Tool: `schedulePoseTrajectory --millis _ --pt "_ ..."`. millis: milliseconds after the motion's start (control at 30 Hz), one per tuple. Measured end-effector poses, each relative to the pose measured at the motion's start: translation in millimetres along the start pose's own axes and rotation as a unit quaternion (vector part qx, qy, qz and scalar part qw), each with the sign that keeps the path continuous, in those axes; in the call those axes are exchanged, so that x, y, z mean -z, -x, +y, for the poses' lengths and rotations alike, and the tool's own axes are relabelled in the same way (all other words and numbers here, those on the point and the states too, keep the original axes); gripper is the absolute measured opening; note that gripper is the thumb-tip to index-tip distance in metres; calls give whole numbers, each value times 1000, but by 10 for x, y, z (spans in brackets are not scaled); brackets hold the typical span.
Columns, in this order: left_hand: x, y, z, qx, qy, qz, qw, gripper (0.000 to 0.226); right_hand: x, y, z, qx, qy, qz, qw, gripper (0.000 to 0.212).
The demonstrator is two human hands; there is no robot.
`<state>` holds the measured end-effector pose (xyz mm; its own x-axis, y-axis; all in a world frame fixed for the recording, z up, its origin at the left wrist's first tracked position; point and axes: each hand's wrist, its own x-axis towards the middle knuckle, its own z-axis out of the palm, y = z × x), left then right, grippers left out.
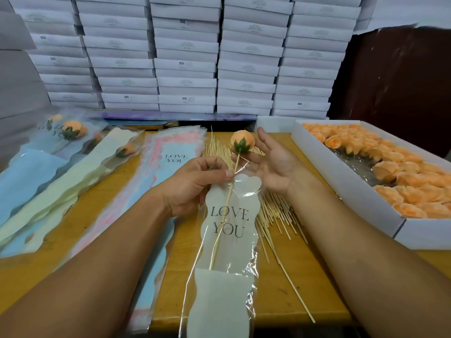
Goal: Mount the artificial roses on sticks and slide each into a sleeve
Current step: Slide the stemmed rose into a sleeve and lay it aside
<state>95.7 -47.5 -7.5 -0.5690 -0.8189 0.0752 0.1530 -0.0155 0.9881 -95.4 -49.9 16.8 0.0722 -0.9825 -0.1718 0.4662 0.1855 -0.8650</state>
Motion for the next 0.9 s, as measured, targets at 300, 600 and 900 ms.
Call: schedulePoseTrajectory --millis 300,600,900 --pt "-18 20 -8 -6 27 -34 999 13 49 -55 67 -34 41 -33 998 35" --pt "9 -3 -7 -19 15 9 1000 15 61 -87 85 -19 127 -43 991 28" --pt "38 -40 -28 -67 9 49 996 17 4 -56 96 -5 177 -49 983 22"
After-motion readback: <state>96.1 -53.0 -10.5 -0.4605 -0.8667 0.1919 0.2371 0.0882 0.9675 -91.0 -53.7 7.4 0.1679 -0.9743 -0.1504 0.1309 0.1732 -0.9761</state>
